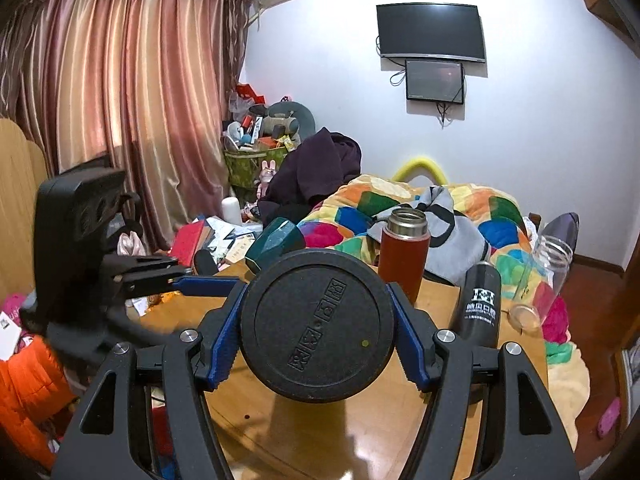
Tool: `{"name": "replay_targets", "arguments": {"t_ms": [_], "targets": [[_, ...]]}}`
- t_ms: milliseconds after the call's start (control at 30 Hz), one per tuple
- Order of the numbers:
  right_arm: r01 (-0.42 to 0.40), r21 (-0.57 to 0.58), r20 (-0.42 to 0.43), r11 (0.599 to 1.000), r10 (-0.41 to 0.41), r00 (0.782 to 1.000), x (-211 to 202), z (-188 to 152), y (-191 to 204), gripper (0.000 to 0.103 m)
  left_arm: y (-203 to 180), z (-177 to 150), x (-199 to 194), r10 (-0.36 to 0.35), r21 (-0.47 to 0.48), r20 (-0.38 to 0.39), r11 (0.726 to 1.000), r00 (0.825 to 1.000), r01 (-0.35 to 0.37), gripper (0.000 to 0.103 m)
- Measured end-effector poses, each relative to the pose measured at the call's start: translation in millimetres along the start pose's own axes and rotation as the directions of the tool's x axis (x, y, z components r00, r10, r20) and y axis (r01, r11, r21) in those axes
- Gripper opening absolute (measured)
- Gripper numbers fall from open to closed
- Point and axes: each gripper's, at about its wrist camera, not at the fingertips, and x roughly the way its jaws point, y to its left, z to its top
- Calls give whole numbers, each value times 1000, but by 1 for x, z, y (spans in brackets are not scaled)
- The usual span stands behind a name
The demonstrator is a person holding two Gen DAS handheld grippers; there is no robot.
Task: Flip cup upside down
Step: 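Raise the lid end with the right tool while the left tool steadies the glass end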
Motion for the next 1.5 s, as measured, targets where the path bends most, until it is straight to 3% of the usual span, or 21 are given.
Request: {"name": "replay_targets", "arguments": {"t_ms": [200, 467, 700, 867, 1200, 1500], "targets": [[12, -35, -16, 999, -12, 1000, 4, 3, 7, 63, -13, -1, 24, -17, 30, -1, 999, 1000, 17, 77], [18, -40, -30, 999, -20, 999, 2, 4, 1, 63, -30, 6, 44, -18, 100, 86, 995, 996, 9, 84], [-51, -8, 4, 999, 51, 999, -16, 6, -9, 66, -37, 9, 51, 19, 133, 88, 991, 996, -30, 79], [-25, -12, 34, 1000, 25, 999, -29, 2, -12, 70, -33, 17, 50, 29, 115, 90, 993, 995, -39, 74], [-4, 65, 12, 998, 3, 1000, -26, -10, -36, 71, -30, 26, 46, 28, 101, 69, 994, 997, -35, 67], [17, 84, 1, 996, -17, 1000, -23, -15, -46, 71, -18, 44, 49, -9, 49, -27, 999, 1000, 11, 65]]}}
